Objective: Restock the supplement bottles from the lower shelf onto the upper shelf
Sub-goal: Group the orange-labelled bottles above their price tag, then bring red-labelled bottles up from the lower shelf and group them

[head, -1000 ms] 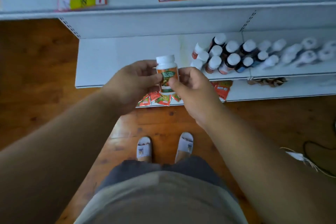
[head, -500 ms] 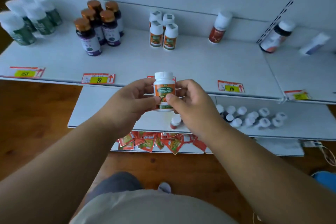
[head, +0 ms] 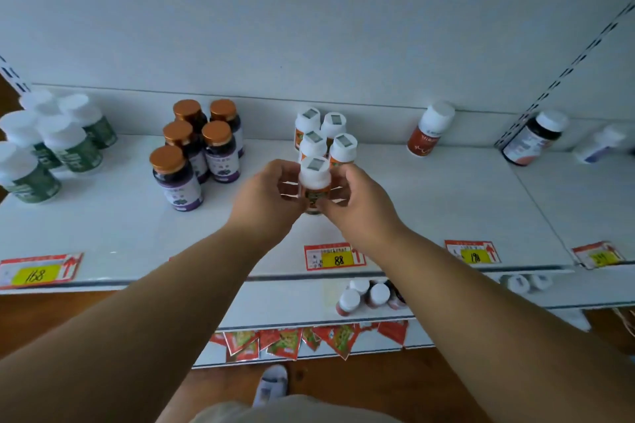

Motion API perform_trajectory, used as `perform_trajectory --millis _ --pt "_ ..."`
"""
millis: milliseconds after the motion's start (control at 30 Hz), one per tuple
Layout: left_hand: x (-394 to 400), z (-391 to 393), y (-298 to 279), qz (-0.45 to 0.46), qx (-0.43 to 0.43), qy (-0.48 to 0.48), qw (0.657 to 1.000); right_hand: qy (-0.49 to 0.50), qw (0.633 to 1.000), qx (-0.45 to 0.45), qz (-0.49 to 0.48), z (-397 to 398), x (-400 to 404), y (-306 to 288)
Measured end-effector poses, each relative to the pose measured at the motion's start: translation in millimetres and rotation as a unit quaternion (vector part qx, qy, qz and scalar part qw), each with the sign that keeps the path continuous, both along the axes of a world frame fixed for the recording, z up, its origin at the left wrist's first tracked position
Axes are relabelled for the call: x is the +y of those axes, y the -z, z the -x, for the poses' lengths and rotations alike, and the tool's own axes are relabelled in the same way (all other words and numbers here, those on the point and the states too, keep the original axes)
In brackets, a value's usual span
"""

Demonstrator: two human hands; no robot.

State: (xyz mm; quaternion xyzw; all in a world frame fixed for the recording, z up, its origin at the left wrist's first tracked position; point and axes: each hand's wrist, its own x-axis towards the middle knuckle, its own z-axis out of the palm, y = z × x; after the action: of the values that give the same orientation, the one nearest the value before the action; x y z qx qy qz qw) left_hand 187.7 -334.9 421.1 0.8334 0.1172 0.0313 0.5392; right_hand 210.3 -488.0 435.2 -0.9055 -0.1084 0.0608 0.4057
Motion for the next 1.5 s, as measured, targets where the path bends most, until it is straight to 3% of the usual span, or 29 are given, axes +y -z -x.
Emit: perform_trajectory --millis 300,433,933,1167,1500 --pt "6 -28 32 -0.052 -0.029 -0.011 0.998 0.062 0.998 -0.004 0.032 -25 26 33" --pt "4 -28 26 -0.055 -0.001 -0.018 0.998 0.074 0.997 -0.003 0.016 -28 24 30" --pt "-74 122 24 -0.119 -0.061 -0.006 0.991 0.012 0.997 -0.05 -0.052 94 -62 28" --pt "-127 170 90 -0.136 -0.009 0.06 0.989 0.03 0.997 -0.024 -0.065 147 -115 84" --pt "-143 122 264 -0.226 0.056 0.168 0.958 0.073 0.996 0.029 0.03 128 -138 263"
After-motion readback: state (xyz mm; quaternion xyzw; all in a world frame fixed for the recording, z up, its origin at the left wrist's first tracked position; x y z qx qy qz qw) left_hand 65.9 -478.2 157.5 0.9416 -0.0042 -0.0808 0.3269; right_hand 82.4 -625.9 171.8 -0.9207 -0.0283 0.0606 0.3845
